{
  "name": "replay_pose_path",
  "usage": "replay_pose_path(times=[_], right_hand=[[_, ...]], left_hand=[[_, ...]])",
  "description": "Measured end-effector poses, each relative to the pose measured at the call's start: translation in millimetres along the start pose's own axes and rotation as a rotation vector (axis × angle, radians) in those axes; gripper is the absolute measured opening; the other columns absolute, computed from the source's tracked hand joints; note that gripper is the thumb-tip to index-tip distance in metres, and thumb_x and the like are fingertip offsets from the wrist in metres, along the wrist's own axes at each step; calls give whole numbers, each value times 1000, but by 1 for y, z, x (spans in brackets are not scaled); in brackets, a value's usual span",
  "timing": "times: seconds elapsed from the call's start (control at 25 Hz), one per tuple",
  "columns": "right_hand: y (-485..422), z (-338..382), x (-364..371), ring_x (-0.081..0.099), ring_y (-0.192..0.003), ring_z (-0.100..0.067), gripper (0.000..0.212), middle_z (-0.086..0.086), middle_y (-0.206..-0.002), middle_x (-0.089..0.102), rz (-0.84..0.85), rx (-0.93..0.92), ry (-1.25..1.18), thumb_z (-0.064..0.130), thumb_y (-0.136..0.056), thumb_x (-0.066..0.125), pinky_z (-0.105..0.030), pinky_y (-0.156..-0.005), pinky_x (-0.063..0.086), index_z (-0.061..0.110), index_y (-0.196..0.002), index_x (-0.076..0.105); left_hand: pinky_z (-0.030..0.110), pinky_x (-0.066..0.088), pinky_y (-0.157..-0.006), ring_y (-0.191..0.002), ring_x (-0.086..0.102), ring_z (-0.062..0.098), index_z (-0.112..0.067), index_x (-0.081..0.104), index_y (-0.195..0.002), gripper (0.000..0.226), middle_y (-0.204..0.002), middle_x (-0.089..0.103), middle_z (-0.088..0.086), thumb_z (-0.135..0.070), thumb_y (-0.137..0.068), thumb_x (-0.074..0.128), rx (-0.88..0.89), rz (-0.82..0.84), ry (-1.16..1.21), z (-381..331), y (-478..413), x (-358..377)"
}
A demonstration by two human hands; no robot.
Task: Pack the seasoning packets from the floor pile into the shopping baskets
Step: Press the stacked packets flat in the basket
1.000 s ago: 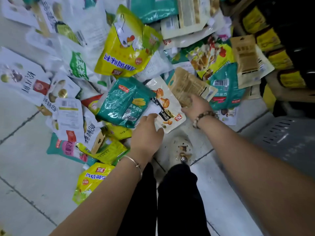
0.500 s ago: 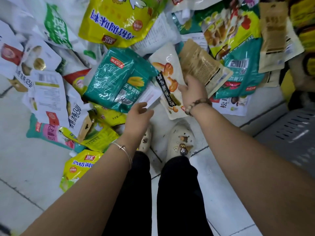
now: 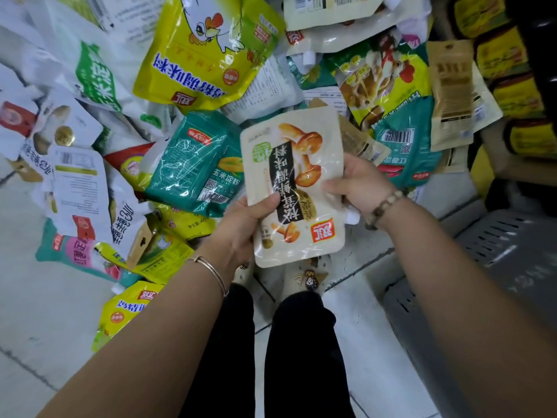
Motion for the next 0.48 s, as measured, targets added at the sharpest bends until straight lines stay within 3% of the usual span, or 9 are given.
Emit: replay_pose_path(times=[0.12,0.24,0.36,0.48], right_hand=[[-28,2,-23,60,-94,-16,23,5,-98,63,-201,-18,374,12,-82,67,-34,-89,48,20,-101,58],[-52,16,-66,50,-118,-26,61,-6,-129,52,-556,-48,623,30,-76,74,-36,-94,42,17,-128,47],[-84,6,-65,36,-131,-30,92,-10,-144,36,-479,45,897,42,-69,78,-48,-105,32,21,-142,26],[-97,-5,-61,39,-129,-29,95,-12,-138,45,-465,67,1117,48,-65,78,-47,-105,27,18,-140,28]], left_hand=[[34,58,-56,-66,71,22,-10,62,-104,23,-79,74,8,-2,-82,61,77,-142,-7,-3,-8,-25],[35,57,-56,-70,72,24,-10,63,-105,25,-84,74,9,-1,-82,62,90,-207,-24,-2,-13,-41],[34,56,-54,-68,72,24,-11,63,-102,22,-82,75,8,-2,-82,64,87,-244,-50,-1,-19,-50],[33,55,-53,-66,72,24,-12,62,-100,20,-79,74,7,-3,-82,65,104,-284,-64,-2,-25,-55]])
Point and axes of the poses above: each hand's wrist, its own y-axis away from the middle knuckle, its own x-axis out of the palm, z = x × y, the point moved 9 cm from there along -y, towards the middle knuckle
